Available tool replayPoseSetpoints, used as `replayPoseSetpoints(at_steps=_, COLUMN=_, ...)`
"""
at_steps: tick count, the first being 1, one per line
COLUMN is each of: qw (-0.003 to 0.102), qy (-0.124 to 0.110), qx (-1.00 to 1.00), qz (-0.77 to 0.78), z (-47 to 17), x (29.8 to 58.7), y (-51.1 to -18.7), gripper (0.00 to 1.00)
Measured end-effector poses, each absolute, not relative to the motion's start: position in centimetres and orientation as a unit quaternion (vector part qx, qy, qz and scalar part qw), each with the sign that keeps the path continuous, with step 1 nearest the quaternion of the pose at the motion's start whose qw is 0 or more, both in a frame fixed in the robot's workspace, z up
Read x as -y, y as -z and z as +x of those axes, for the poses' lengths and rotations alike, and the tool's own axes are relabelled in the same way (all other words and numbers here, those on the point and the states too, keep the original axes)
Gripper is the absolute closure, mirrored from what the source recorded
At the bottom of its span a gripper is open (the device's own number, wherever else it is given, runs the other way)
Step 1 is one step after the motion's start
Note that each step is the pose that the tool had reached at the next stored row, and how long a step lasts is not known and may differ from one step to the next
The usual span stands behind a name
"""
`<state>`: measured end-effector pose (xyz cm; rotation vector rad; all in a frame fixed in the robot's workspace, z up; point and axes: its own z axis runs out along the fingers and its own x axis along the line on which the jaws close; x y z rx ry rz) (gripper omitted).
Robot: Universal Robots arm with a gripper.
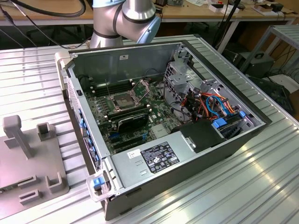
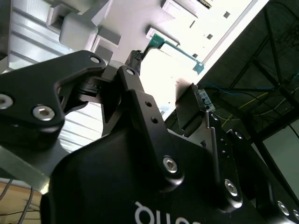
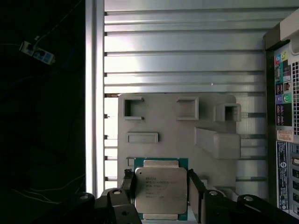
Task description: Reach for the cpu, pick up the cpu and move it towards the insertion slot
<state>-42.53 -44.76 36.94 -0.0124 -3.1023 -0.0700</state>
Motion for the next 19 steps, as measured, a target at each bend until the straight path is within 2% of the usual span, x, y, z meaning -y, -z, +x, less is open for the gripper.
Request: replayPoseSetpoints(at_steps=19, qw=0.02, qy=0.023, qx=1.0, qz=-0.004, z=-42.5, x=44.8, y=-39.6, gripper=0.45)
